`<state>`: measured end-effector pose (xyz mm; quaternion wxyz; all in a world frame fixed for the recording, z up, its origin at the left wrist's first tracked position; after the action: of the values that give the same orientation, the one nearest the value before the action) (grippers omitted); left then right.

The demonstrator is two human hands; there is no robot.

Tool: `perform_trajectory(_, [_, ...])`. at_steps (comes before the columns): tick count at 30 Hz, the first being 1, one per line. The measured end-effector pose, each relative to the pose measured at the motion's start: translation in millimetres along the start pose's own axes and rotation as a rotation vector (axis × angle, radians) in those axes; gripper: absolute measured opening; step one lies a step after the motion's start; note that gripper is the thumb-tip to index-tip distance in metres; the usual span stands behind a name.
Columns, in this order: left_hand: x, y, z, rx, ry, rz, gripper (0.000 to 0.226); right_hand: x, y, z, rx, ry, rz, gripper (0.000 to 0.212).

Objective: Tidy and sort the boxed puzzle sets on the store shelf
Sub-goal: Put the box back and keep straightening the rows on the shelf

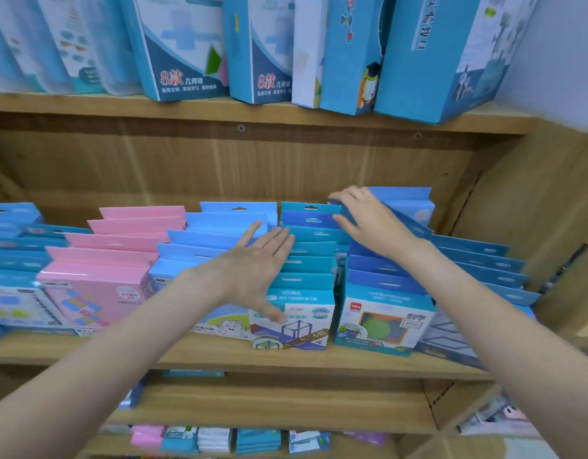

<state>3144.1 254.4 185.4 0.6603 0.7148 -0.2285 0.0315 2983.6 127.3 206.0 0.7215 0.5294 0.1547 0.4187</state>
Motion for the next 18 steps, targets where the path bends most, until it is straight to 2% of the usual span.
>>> perform_trajectory(4, [-3,-4,-3,-0.053,0.023,-0.024,0.115,-16,-18,36,0.203,-0.205,0.09,0.028])
perform_trajectory(6, [-7,-6,-6,-0.091,0.036,-0.007,0.111,-21,-22,44,0.312,-0.248,0.089,0.014])
perform_trajectory(8, [-8,-7,-8,-0.122,0.041,-0.022,0.108,-22,-22,49,0.3,-0.292,0.096,0.006])
perform_trajectory(10, [-7,-8,-9,-0.141,0.04,-0.047,0.107,-18,-21,50,0.231,-0.319,0.064,0.008])
perform_trajectory(12, [-7,-9,-8,-0.156,0.032,-0.05,0.107,-9,-16,45,0.096,-0.294,-0.02,0.012])
perform_trajectory(15, [-6,-11,-9,-0.174,0.029,-0.054,0.105,9,4,30,-0.2,-0.214,-0.11,0.017])
perform_trajectory(18, [-5,-9,-9,-0.167,0.024,-0.051,0.106,20,31,13,-0.48,-0.136,-0.097,0.018])
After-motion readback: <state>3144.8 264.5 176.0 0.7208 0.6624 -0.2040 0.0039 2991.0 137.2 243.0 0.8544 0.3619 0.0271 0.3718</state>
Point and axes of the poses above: each hand's wrist, its own z-axis towards the middle knuckle, its own y-axis out of the back of the hand, x = y × z, the point moved 3 cm from there along z, towards the middle knuckle, and after that the axes turned 4 degrees about z, right-handed, at the moved point
